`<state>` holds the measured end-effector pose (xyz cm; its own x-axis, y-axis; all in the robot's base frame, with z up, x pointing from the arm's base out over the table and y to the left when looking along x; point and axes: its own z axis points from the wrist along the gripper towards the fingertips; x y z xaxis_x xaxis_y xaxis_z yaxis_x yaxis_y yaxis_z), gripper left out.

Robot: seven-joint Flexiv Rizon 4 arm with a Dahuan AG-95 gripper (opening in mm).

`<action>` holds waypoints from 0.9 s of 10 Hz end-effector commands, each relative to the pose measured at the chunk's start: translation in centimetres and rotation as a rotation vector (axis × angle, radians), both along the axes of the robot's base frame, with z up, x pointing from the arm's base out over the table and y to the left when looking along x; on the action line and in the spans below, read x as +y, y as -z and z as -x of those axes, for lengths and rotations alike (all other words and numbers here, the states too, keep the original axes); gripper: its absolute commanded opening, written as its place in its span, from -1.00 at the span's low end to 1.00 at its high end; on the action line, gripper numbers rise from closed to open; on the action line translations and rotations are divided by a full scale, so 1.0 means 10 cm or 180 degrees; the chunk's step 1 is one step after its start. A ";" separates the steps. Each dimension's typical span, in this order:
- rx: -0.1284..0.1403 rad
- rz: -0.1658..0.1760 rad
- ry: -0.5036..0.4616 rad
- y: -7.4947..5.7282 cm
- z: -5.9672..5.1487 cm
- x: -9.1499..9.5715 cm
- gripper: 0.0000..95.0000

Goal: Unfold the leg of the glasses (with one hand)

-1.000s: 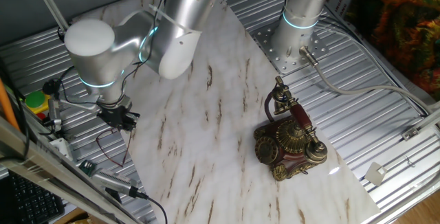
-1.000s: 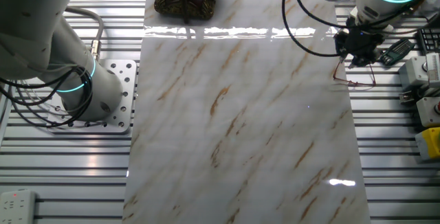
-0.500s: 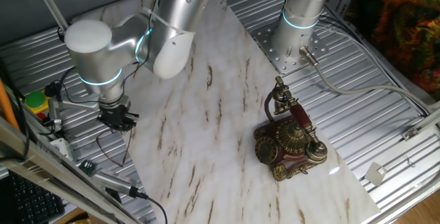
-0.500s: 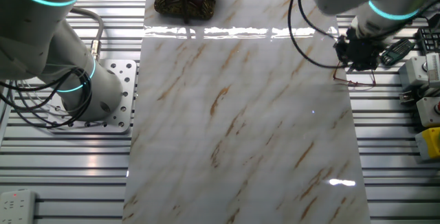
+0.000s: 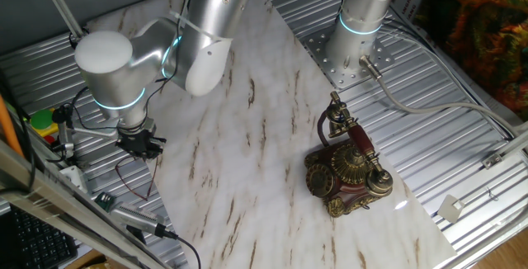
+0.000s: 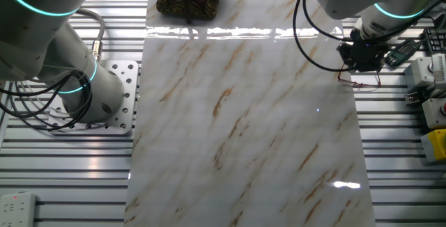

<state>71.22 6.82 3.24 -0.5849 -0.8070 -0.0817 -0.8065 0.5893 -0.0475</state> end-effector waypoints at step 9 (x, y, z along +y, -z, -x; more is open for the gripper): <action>0.0221 0.0265 -0.0307 -0.01 0.01 0.00 -0.60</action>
